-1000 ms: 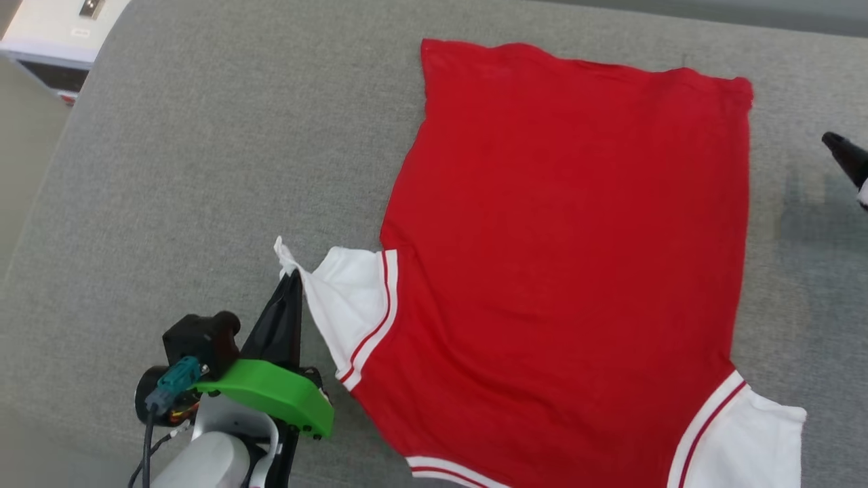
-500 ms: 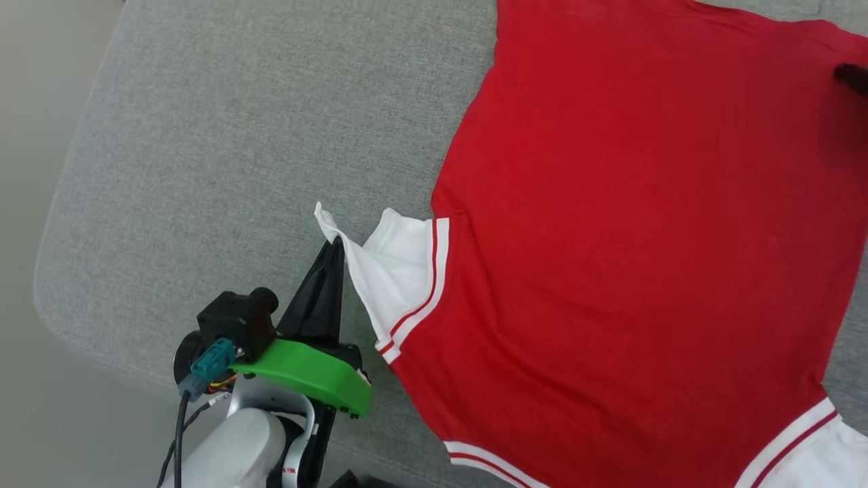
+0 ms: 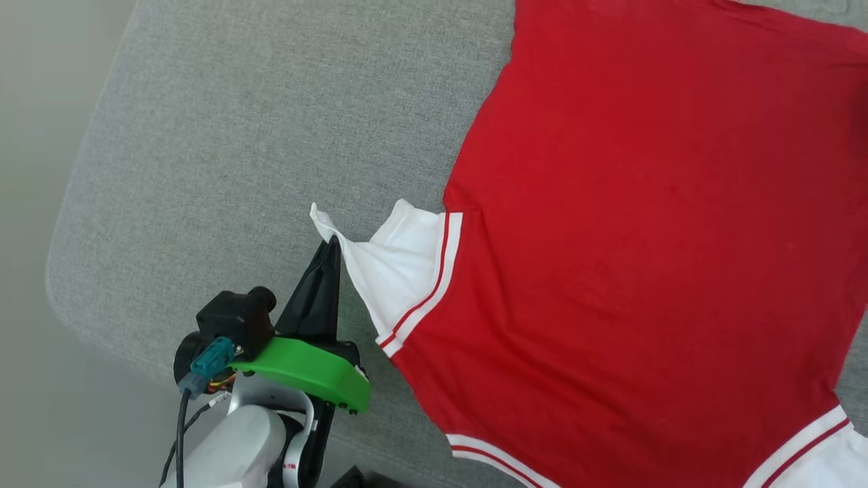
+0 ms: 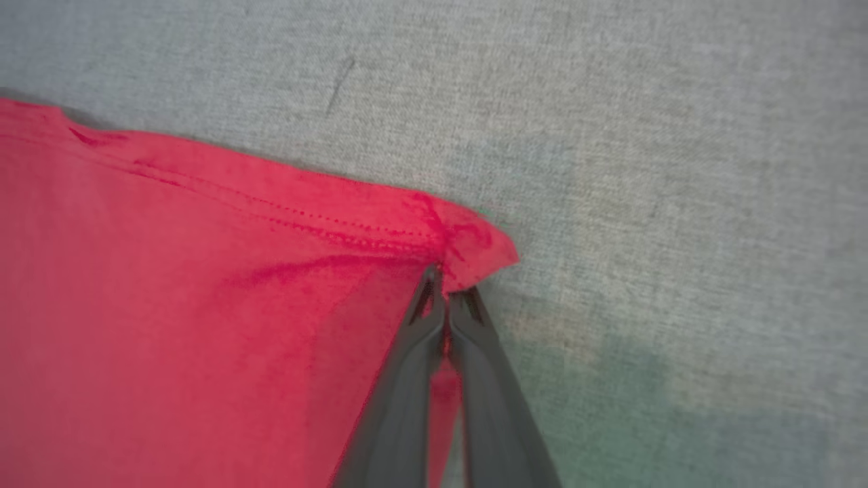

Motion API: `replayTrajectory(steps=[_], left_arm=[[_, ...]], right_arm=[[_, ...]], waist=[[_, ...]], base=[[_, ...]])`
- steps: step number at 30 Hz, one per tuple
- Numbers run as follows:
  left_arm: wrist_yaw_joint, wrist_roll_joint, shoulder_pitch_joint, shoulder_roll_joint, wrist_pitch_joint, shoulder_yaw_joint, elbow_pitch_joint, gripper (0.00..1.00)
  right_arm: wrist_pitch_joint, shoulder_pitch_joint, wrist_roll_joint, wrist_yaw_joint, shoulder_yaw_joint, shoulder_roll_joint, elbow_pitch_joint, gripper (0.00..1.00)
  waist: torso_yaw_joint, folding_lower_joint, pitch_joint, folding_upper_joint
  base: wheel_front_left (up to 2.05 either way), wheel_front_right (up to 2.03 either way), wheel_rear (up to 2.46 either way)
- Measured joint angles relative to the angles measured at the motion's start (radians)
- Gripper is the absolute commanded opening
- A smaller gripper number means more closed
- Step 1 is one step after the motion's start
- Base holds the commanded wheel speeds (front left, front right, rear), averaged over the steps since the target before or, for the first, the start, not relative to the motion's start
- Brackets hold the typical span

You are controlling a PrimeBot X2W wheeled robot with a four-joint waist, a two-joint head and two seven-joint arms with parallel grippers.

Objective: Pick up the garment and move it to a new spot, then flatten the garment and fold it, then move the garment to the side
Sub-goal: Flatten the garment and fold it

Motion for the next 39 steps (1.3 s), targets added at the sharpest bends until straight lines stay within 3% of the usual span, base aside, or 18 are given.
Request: replayTrajectory(steps=[11,23,32,39], left_arm=[[0.018,-0.037,0.046,0.037,0.001,0.043,0.024,0.0],[0.05,-0.092,0.162,0.101,0.024,0.099,0.05,0.0],[0.063,-0.12,0.224,0.144,0.054,0.117,0.051,0.0],[0.076,-0.131,0.249,0.158,0.071,0.122,0.035,0.0]], right_arm=[[-0.049,0.151,0.018,0.0,-0.006,-0.037,-0.085,0.0],[-0.177,0.574,0.099,0.0,-0.124,-0.042,-0.294,0.0],[-0.219,0.935,0.096,0.001,-0.298,0.077,-0.506,0.0],[-0.201,1.181,0.041,0.001,-0.424,0.239,-0.682,0.0]], waist=[[-0.05,0.0,-0.093,0.0],[-0.169,-0.0001,-0.217,0.0],[-0.266,-0.0002,-0.296,0.0],[-0.323,-0.0002,-0.337,0.0]], base=[[0.0,0.0,0.0],[0.0,0.0,0.0],[0.0,0.0,0.0],[0.0,0.0,0.0]])
